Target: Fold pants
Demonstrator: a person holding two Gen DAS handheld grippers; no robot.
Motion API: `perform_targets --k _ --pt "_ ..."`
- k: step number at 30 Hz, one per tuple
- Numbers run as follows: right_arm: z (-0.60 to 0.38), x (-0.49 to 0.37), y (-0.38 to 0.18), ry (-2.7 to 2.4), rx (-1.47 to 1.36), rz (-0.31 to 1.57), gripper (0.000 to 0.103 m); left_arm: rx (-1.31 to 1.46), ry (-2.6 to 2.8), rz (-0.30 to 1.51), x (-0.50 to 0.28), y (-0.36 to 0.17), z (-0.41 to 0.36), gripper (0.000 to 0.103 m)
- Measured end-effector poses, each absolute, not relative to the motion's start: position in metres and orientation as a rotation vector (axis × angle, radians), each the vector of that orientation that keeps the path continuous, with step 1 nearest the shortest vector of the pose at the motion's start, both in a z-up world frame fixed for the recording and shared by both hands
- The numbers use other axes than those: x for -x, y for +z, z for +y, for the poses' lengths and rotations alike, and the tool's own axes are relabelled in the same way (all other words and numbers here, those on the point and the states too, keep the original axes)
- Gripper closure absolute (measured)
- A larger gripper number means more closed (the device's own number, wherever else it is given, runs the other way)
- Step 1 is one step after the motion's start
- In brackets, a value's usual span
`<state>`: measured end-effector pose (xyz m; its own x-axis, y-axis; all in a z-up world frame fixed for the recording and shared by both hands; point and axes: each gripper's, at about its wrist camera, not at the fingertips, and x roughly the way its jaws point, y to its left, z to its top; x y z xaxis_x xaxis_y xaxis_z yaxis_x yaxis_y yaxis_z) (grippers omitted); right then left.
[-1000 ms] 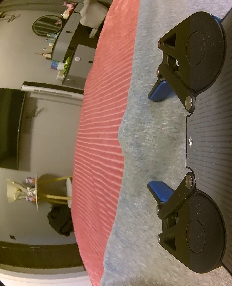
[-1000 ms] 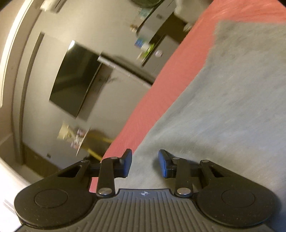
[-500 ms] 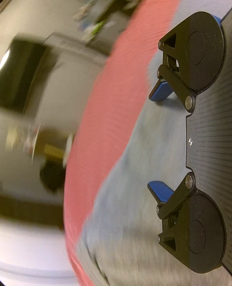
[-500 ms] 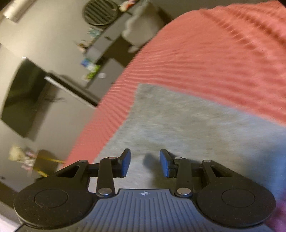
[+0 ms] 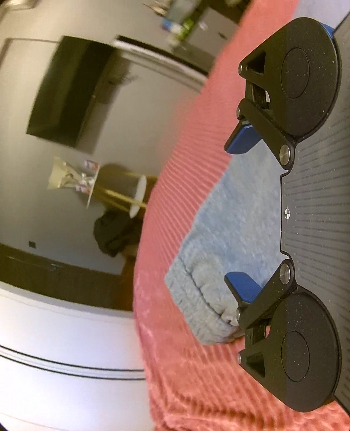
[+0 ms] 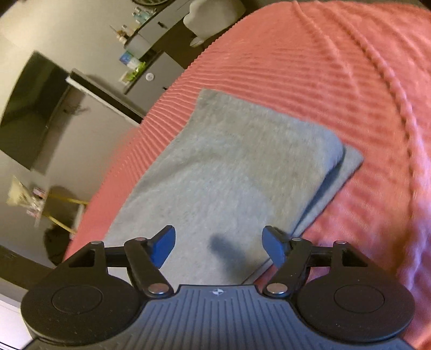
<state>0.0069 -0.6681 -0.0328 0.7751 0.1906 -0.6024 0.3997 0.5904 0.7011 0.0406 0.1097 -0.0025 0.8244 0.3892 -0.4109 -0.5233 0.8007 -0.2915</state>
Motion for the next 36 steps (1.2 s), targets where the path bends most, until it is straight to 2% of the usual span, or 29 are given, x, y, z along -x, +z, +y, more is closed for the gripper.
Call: perform_targets --k 8,16,21,23,25,27,30,32,36 --pt "-0.664 0.007 -0.041 -0.064 -1.076 0.704 0.031 0.493 0.323 0.52 -0.007 0.024 0.103 0.004" --pt "-0.677 0.027 -0.054 -0.106 -1.138 0.67 0.032 0.544 0.3 0.589 -0.012 0.0 0.067 0.004" --pt "-0.698 0.038 -0.057 -0.168 -1.164 0.592 0.047 0.506 0.265 0.656 -0.032 -0.02 0.05 0.004" --pt "-0.708 0.038 -0.06 -0.209 -1.188 0.562 0.051 0.512 0.251 0.699 -0.039 -0.026 0.048 0.004" --pt "-0.715 0.036 -0.064 -0.253 -1.2 0.539 0.061 0.525 0.238 0.725 -0.043 -0.032 0.046 0.004" --pt "-0.719 0.03 -0.067 -0.296 -1.193 0.533 0.066 0.527 0.246 0.745 -0.045 -0.036 0.046 0.004" --pt "-0.723 0.024 -0.073 -0.358 -1.207 0.516 0.085 0.539 0.258 0.75 -0.045 -0.038 0.047 0.004" --pt "-0.72 0.022 -0.074 -0.372 -1.216 0.497 0.085 0.552 0.264 0.731 -0.042 -0.037 0.049 0.004" --pt "-0.726 0.017 -0.082 -0.366 -1.257 0.467 0.078 0.565 0.254 0.759 -0.045 -0.039 0.051 0.004"
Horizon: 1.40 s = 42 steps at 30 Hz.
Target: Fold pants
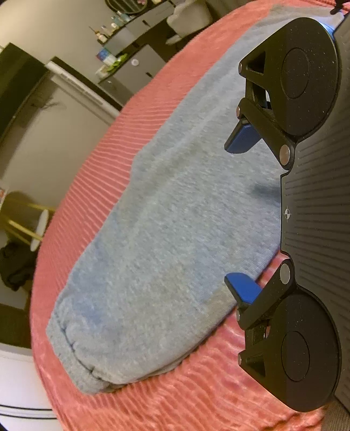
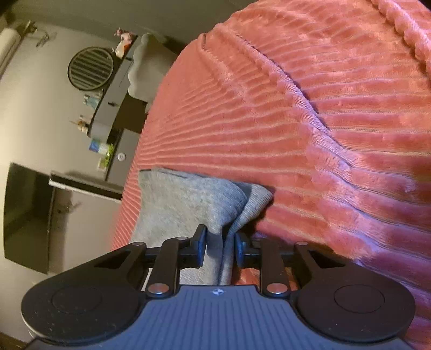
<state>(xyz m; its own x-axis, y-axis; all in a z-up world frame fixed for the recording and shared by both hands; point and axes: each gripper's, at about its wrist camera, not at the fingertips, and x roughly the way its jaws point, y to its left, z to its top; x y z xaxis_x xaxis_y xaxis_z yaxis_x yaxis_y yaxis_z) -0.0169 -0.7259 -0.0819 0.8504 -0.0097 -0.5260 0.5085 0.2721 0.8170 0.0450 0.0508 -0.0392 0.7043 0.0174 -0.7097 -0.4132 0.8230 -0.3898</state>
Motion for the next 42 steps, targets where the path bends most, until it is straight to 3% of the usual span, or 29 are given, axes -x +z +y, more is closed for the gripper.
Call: perform_targets --k 5,10,17,22,25,27,29,30,31,33,34,36,38,40,42 --pt "-0.731 0.003 -0.081 -0.39 -1.247 0.514 0.081 0.517 0.237 0.8 -0.052 -0.041 0.043 0.004" --pt "-0.695 -0.027 -0.023 -0.396 -0.814 0.57 0.094 0.469 0.211 0.813 -0.054 -0.043 0.037 0.004" --pt "-0.526 -0.068 0.074 0.105 -0.204 0.526 0.095 0.446 0.184 0.808 -0.051 -0.04 0.032 0.004" --pt "-0.413 -0.082 0.042 0.439 -0.054 0.723 0.093 0.482 0.171 0.798 -0.047 -0.039 0.035 0.004" --pt "-0.378 -0.097 -0.001 0.503 -0.073 0.982 0.083 0.497 0.167 0.8 -0.046 -0.039 0.036 0.004" --pt "-0.376 -0.102 -0.007 0.473 -0.114 1.025 0.081 0.502 0.157 0.8 -0.047 -0.039 0.036 0.004" --pt "-0.4 -0.104 -0.002 0.481 -0.328 0.989 0.061 0.496 0.134 0.798 -0.047 -0.039 0.035 0.004" --pt "-0.417 -0.103 -0.004 0.471 -0.47 0.963 0.041 0.491 0.122 0.799 -0.048 -0.04 0.034 0.004" --pt "-0.431 -0.102 -0.008 0.427 -0.567 0.942 0.038 0.488 0.109 0.803 -0.049 -0.04 0.032 0.004" --pt "-0.445 -0.099 -0.019 0.282 -0.616 0.963 0.039 0.478 0.07 0.815 -0.051 -0.04 0.027 0.004" --pt "-0.453 -0.099 -0.025 0.185 -0.633 0.99 0.051 0.471 0.05 0.818 -0.052 -0.039 0.025 0.004" --pt "-0.462 -0.097 -0.025 0.101 -0.686 0.959 0.06 0.462 0.003 0.82 -0.052 -0.036 0.018 0.004" --pt "-0.461 -0.089 -0.017 0.044 -0.661 0.876 0.058 0.473 -0.056 0.816 -0.051 -0.031 0.008 0.004" --pt "-0.457 -0.087 -0.012 0.065 -0.647 0.823 0.045 0.513 -0.124 0.811 -0.055 -0.026 -0.004 0.004" --pt "-0.456 -0.085 -0.014 0.127 -0.676 0.788 0.043 0.579 -0.205 0.819 -0.064 -0.026 -0.019 0.004"
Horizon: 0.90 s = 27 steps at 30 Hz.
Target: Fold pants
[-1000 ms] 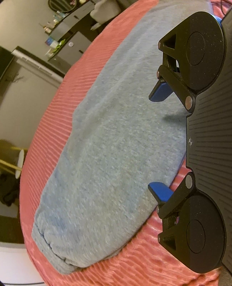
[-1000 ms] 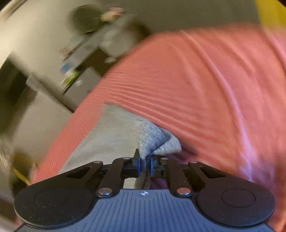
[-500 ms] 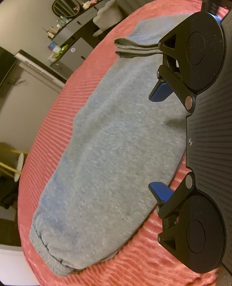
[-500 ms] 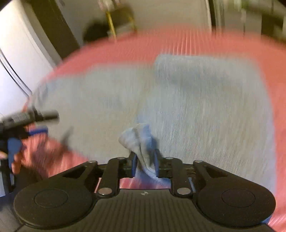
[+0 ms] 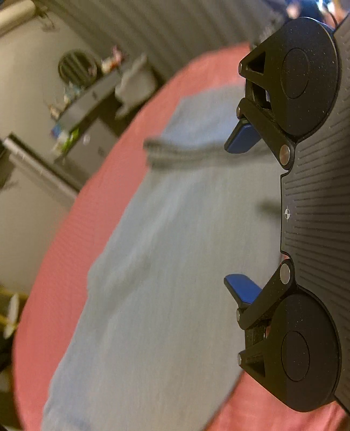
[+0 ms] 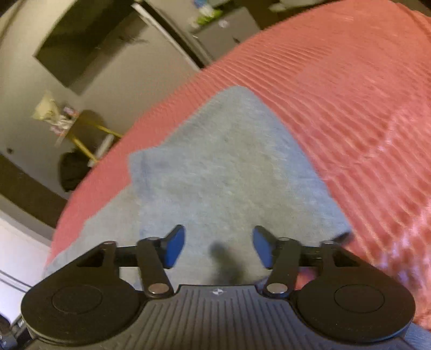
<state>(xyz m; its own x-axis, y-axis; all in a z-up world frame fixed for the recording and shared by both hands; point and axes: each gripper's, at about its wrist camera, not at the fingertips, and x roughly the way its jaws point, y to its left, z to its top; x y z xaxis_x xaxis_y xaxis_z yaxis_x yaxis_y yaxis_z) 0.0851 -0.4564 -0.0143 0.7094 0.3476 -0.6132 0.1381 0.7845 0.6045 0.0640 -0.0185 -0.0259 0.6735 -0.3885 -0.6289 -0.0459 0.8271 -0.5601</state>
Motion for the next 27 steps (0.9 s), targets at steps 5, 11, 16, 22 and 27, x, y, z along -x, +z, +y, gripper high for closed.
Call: perform_targets --k 5,11,16,22,27 --pt "-0.472 -0.085 -0.023 0.146 -0.764 0.756 0.037 0.692 -0.345 0.904 -0.106 -0.038 -0.065 0.005" --pt "-0.479 -0.077 -0.037 0.165 -0.853 0.759 0.037 0.683 -0.383 1.028 -0.148 -0.059 -0.107 0.029" --pt "-0.478 -0.077 -0.042 0.223 -0.898 0.751 0.037 0.731 -0.381 1.056 -0.169 -0.076 -0.116 0.033" --pt "-0.483 -0.075 -0.044 0.243 -0.956 0.711 0.037 0.818 -0.34 1.06 -0.177 -0.082 -0.109 0.085" --pt "-0.488 -0.062 -0.037 0.267 -0.989 0.602 0.031 0.711 -0.351 0.934 -0.16 -0.049 -0.1 0.086"
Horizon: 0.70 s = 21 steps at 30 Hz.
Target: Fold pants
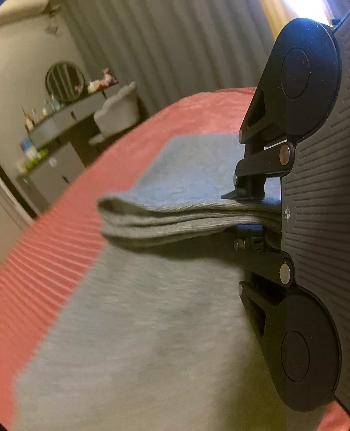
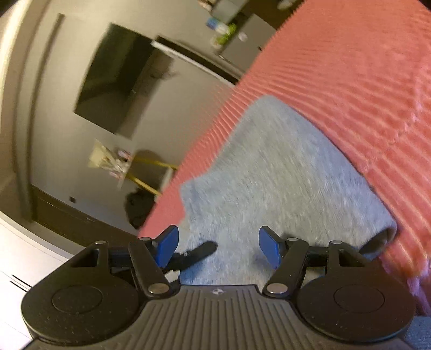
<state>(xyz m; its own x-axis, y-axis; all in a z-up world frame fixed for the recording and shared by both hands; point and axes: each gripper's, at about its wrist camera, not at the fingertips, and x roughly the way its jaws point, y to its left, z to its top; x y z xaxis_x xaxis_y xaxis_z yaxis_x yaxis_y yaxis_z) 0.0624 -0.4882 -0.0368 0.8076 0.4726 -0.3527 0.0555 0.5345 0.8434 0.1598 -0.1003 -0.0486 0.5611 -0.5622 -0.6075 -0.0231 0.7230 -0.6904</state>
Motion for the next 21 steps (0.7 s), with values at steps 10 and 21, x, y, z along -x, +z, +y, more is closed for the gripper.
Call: perform_targets --k 10,21 --pt "-0.475 -0.081 -0.043 0.155 -0.936 0.761 0.044 0.455 -0.203 0.918 -0.137 -0.046 -0.06 0.073" --pt "-0.466 -0.089 -0.048 0.146 -0.922 0.797 0.055 0.498 -0.179 0.883 -0.201 -0.041 -0.067 0.051"
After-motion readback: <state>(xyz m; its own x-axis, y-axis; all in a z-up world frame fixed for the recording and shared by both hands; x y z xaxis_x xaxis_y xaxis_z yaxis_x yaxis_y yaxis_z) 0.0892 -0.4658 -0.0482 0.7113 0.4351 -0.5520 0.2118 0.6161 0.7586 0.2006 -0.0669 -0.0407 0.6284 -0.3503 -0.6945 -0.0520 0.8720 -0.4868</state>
